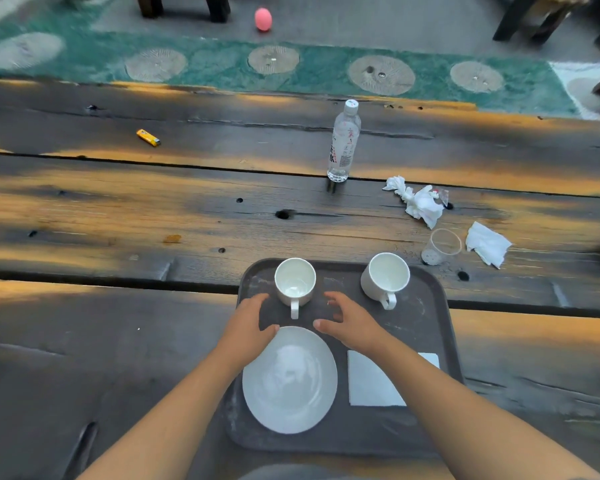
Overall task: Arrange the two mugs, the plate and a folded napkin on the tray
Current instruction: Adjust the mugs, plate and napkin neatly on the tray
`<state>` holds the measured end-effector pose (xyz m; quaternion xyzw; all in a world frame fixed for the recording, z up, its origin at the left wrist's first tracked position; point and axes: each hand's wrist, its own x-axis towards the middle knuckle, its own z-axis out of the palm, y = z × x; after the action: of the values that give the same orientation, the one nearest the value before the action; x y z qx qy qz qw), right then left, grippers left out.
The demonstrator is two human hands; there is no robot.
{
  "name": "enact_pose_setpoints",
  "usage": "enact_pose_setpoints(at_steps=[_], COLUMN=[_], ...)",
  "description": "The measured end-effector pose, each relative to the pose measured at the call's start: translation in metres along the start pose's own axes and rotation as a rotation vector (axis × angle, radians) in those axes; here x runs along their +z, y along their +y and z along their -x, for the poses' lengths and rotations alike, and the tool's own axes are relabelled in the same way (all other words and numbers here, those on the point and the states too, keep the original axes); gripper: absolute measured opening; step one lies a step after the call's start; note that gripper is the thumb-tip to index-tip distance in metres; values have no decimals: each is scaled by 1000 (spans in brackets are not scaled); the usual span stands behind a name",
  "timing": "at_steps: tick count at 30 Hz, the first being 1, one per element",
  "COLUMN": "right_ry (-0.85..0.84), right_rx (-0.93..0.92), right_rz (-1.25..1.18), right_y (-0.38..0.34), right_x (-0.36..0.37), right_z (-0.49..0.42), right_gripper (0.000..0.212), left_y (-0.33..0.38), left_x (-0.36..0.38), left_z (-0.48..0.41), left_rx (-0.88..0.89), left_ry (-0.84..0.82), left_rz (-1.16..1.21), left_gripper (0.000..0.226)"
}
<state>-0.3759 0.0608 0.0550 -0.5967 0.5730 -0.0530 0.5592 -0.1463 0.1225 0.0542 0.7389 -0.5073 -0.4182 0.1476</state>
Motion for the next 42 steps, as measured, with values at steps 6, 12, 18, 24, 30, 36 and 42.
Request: enact_pose_setpoints(at_steps=[6,12,18,24,30,36,42], right_ry=[13,41,96,131,144,147,93], right_rx=[-19,-24,-5,1,20,-16,-56], right_rz=[86,168,217,319,254,86,-95], right_y=[15,37,63,85,100,93,82], right_x=[-25,-56,-91,-125,-146,-155,-155], right_z=[29,48,58,56,42,17,-1], right_gripper=[63,55,54,56,57,72,81], left_y=[22,56,97,128,136,133,135], left_x=[23,56,83,100,113,117,117], left_z=[27,30,15,-5,-28,-45,-55], left_rx=[26,78,126,169,147,81,106], left_ry=[7,-32,-105,-141,-145,-145,-177], left_rz=[-167,-227,-318,-385,-361,-186,81], left_gripper=[51,50,58,59,65,85,93])
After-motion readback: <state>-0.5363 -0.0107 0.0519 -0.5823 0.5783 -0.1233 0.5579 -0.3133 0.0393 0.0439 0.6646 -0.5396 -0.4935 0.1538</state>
